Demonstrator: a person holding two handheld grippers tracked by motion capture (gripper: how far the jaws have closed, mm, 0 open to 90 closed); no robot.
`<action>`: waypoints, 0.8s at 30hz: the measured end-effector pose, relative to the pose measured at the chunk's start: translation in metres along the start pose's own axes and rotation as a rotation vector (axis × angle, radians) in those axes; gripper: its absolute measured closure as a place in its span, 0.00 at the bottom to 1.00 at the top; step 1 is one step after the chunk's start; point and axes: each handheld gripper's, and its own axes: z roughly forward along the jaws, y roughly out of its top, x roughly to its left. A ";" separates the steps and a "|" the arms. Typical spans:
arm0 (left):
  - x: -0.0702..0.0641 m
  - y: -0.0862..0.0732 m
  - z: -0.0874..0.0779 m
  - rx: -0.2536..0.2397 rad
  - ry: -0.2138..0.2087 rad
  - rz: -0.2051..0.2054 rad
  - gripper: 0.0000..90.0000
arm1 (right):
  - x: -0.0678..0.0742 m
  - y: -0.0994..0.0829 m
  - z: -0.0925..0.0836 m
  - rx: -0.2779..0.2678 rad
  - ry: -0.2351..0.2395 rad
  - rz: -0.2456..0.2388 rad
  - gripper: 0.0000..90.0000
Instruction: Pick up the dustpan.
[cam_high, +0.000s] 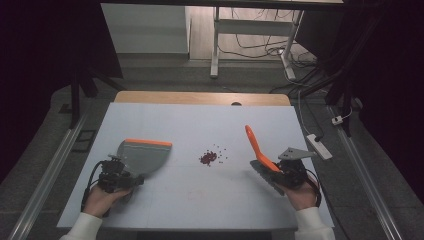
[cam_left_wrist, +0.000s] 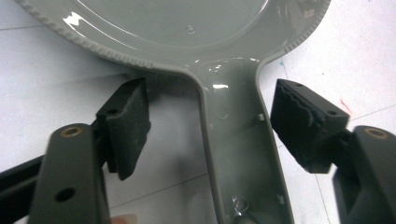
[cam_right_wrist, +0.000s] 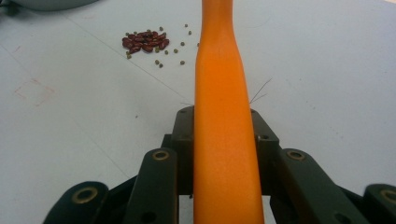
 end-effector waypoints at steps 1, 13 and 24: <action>0.000 0.000 0.000 -0.001 -0.002 -0.001 0.36 | 0.000 0.000 0.000 0.001 0.001 0.001 0.77; 0.000 0.000 0.001 -0.037 -0.031 -0.020 0.57 | -0.001 -0.001 0.000 0.003 -0.004 0.003 0.77; 0.004 0.000 0.000 -0.059 -0.037 -0.038 0.68 | -0.002 -0.001 0.001 0.004 -0.001 0.008 0.77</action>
